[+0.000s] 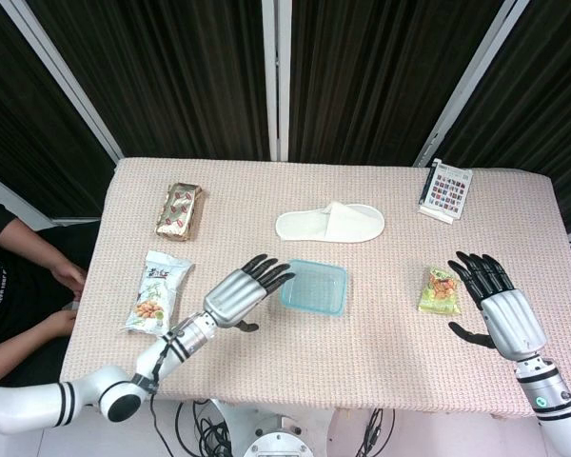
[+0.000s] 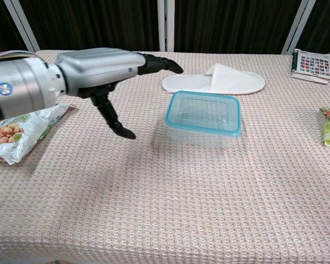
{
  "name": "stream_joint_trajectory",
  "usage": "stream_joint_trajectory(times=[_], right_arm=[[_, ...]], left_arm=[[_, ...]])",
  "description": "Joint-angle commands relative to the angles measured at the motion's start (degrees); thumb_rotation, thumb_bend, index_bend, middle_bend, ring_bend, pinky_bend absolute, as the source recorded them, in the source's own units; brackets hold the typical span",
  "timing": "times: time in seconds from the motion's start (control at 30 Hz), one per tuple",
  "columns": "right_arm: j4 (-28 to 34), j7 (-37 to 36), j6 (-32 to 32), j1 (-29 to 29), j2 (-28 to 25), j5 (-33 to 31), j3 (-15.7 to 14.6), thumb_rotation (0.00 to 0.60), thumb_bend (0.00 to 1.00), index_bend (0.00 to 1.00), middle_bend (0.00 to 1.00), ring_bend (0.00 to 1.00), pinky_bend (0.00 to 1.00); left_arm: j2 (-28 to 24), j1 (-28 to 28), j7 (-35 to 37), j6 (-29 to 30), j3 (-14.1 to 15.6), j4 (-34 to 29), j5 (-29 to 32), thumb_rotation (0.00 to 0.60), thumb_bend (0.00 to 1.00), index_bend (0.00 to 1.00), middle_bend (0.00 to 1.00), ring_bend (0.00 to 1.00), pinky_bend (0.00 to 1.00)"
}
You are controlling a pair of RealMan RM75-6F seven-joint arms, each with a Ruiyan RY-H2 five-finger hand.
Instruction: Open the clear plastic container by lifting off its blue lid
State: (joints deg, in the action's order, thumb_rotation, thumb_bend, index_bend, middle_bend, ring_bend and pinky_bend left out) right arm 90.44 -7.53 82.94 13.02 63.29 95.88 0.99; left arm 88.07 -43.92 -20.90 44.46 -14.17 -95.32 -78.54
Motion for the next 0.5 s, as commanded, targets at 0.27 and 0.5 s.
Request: stream_joint_trajectory(times=[0.27, 0.5], right_arm=[[-1.5, -2.0, -0.1, 0.2, 1.0, 0.3, -0.2, 0.600, 0.08, 0.00, 0.01, 0.00, 0.00], [-2.6, -3.2, 0.0, 0.0, 1.3, 0.1, -0.5, 0.600, 0.08, 0.00, 0.01, 0.00, 0.00]], left_arm=[[8.2, -17.8, -17.7, -6.6, -2.8, 5.8, 34.1, 0.600, 0.00, 0.00, 0.00, 0.00, 0.01], [8.4, -26.4, -22.1, -3.1, -1.4, 6.6, 50.3, 0.600, 0.00, 0.00, 0.00, 0.00, 0.01]])
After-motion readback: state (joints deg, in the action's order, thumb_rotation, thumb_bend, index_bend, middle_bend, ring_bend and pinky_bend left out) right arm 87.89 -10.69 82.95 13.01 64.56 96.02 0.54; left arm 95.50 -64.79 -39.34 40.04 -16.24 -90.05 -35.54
